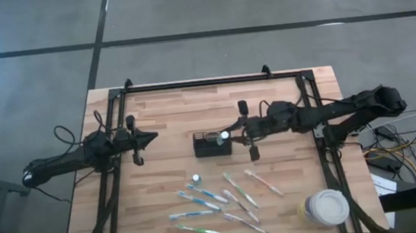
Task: Pick & Place toothbrushing station
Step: Put the right blue mouthwash into the black mesh organizer
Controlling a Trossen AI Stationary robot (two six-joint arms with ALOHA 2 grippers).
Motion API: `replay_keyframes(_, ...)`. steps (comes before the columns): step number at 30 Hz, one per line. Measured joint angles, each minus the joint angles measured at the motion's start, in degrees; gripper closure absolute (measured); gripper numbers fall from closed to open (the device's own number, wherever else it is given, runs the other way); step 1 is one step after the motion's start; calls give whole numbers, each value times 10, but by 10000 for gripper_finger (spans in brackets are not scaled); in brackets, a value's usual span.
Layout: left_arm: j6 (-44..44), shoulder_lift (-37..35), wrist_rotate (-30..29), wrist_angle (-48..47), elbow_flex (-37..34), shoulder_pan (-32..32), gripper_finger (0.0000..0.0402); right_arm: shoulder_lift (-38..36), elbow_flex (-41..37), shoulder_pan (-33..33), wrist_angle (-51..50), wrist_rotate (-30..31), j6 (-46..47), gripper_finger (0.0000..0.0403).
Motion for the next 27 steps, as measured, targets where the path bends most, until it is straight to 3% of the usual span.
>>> replay_keyframes(17, -4, 0, 0, 0, 0, 0, 390, 183, 45, -21, 34, 47, 70, 317)
replay_keyframes(27, -7, 0, 0, -1, 0, 0, 390, 204, 52, -18, 35, 80, 78, 317)
